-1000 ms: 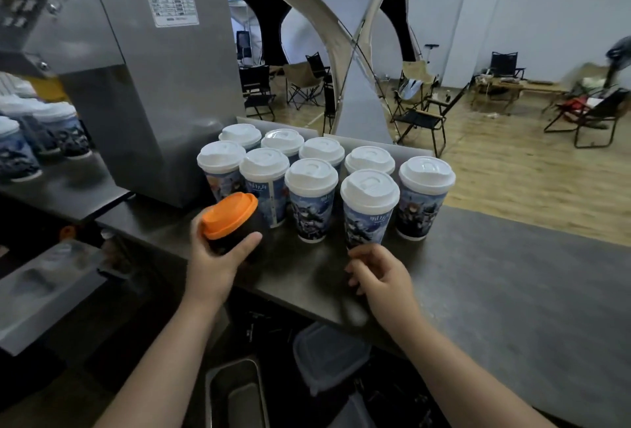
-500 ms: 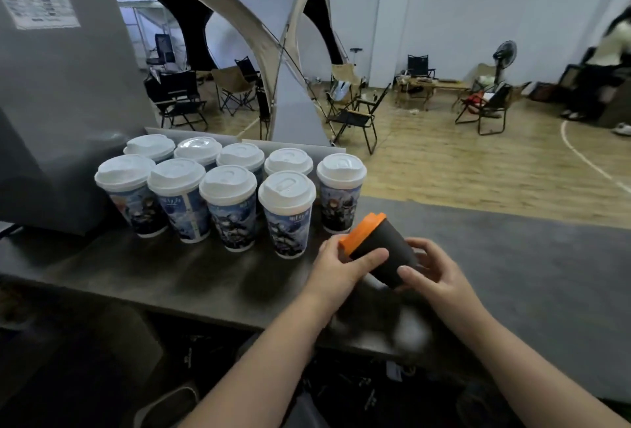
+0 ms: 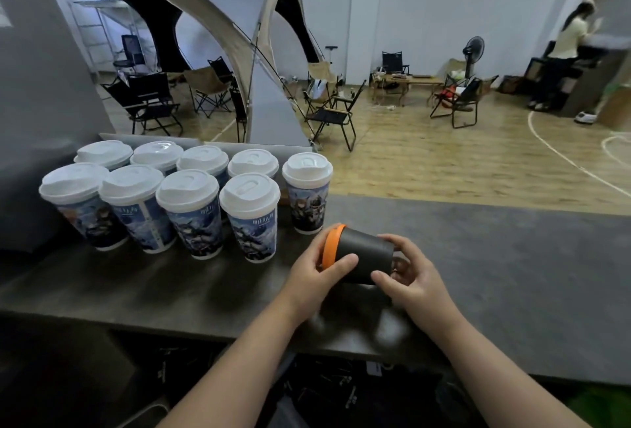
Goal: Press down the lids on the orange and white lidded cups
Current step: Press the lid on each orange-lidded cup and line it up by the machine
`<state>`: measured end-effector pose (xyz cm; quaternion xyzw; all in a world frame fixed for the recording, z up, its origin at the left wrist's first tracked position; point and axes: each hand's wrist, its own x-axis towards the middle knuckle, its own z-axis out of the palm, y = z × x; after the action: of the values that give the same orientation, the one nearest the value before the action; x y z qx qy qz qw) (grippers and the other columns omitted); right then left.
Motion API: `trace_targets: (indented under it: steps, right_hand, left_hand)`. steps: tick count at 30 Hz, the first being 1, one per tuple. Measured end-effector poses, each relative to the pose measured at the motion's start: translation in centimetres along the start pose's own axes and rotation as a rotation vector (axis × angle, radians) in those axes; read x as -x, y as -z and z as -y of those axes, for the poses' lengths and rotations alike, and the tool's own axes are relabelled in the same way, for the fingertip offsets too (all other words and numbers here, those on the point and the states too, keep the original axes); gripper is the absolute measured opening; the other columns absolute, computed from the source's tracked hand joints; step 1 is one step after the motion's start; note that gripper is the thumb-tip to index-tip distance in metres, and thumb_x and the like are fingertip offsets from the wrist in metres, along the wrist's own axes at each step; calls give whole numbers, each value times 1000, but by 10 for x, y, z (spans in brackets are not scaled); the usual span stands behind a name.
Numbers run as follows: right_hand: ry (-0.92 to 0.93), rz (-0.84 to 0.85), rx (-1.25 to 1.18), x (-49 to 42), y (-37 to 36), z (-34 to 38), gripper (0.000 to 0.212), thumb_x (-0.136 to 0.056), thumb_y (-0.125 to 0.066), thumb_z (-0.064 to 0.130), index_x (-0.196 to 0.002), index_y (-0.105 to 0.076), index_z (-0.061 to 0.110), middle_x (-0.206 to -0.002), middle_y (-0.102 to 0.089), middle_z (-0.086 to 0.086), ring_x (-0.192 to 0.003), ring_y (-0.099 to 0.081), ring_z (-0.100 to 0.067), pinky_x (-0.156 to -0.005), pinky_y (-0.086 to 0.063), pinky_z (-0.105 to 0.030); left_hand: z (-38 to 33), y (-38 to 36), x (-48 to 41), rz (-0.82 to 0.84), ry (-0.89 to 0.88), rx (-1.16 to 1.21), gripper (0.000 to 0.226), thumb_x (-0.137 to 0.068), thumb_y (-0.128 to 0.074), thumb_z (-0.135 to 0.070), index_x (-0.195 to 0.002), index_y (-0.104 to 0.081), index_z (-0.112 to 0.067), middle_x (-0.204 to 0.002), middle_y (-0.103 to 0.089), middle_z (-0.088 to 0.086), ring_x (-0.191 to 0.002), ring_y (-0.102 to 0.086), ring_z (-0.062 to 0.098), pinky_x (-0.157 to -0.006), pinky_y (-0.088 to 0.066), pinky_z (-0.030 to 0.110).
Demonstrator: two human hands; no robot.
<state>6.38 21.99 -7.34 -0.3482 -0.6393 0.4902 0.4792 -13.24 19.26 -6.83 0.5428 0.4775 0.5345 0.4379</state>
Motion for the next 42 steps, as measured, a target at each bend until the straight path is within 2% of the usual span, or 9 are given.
trace_targets:
  steps: [3,6,11,17,21,25,32,36,42]
  right_hand:
    - [2,12,59,-2,-2,-4,61,-71,-83,39,-127,-61,30,-112,-68,-11,-92,-70,-33,-83,-60,-42]
    - [-39,9,115,-5,-5,-3,64,-69,-80,50,-125,-59,27,-107,-70,-6,-84,-72,-26,-73,-58,-43]
    - [5,64,131,0,-6,-4,67,-71,-84,38,-131,-54,35,-110,-65,-7,-76,-64,-37,-67,-56,-47]
    - [-11,79,181,-2,-9,0,54,-71,-79,51,-120,-56,51,-105,-71,7,-84,-72,-18,-71,-57,-34]
    - [49,78,219,1,-7,-3,65,-74,-82,41,-132,-52,43,-113,-63,3,-87,-68,-24,-72,-60,-46]
    - [15,76,251,-1,-8,-1,64,-69,-84,49,-125,-58,35,-105,-69,9,-90,-71,-18,-81,-60,-43]
    - [91,-57,106,0,-5,-2,63,-77,-83,-4,-130,-57,16,-116,-65,-11,-98,-68,-32,-81,-58,-48]
    - [176,-91,98,-1,-4,-2,60,-82,-75,-10,-127,-60,27,-122,-61,-8,-89,-69,-19,-73,-58,-30]
    - [205,-107,137,-3,-2,-8,66,-88,-73,-1,-133,-56,45,-121,-56,18,-87,-65,-9,-73,-55,-21]
  left_hand:
    - [0,2,1,-38,-29,-9,65,-72,-74,-43,-132,-57,-24,-123,-68,-2,-116,-64,13,-102,-50,31]
    - [1,6,3,-51,-46,-14,67,-73,-76,-40,-134,-54,-28,-126,-66,-5,-118,-63,13,-103,-50,32]
    - [2,6,0,-57,-3,38,68,-68,-78,-48,-132,-56,-37,-126,-66,-5,-119,-63,17,-104,-51,37]
    - [6,13,0,-48,-41,31,67,-74,-80,-41,-136,-53,-40,-135,-62,0,-123,-61,21,-106,-49,44]
    - [3,10,-1,-52,-15,55,58,-70,-79,-49,-124,-60,-42,-118,-69,-2,-113,-65,23,-98,-54,40]
    - [5,15,3,-40,-36,64,63,-72,-81,-39,-130,-57,-38,-126,-65,3,-116,-64,26,-101,-53,49]
    - [7,10,-2,-35,-18,94,71,-82,-80,-19,-144,-47,-25,-141,-56,5,-126,-59,17,-107,-48,42]
    - [8,11,-4,14,72,242,47,-96,-57,-3,-136,-48,-24,-124,-69,5,-113,-67,18,-86,-60,37]
    - [4,7,-3,-21,52,108,43,-97,-59,-9,-137,-53,-25,-126,-61,17,-97,-66,19,-67,-60,29]
